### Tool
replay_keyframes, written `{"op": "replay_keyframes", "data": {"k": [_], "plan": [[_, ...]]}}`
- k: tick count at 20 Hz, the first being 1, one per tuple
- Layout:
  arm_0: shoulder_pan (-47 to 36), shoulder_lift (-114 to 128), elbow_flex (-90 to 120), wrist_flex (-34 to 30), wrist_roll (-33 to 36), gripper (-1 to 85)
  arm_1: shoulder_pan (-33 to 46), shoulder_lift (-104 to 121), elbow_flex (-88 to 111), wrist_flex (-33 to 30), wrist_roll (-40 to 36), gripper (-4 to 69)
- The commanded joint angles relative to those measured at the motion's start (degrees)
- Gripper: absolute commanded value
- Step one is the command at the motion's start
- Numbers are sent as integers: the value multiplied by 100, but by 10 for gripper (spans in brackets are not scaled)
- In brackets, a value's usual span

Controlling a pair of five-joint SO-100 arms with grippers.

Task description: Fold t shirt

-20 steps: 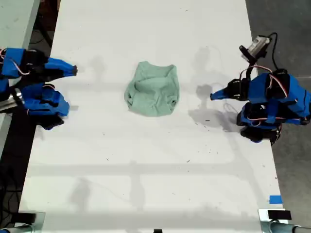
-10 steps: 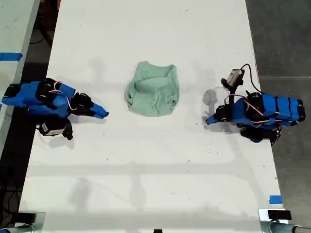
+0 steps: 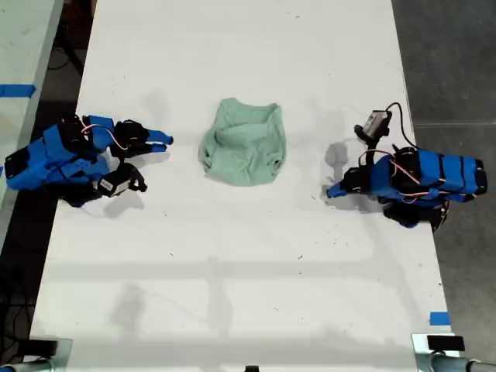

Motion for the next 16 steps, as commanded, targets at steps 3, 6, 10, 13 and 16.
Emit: {"op": "replay_keyframes", "data": {"k": [3,6,10,13,16], "plan": [[-510,35,-53,0,44,98,70,26,246,-105,-114,56],[-536,35,-53,0,44,98,70,26,246,-105,-105,56],[-483,35,-53,0,53,98,70,26,246,-105,-105,56],[-448,35,-53,0,53,98,70,26,246,-105,-105,56],[-431,35,-53,0,53,98,70,26,246,-105,-105,57]]}}
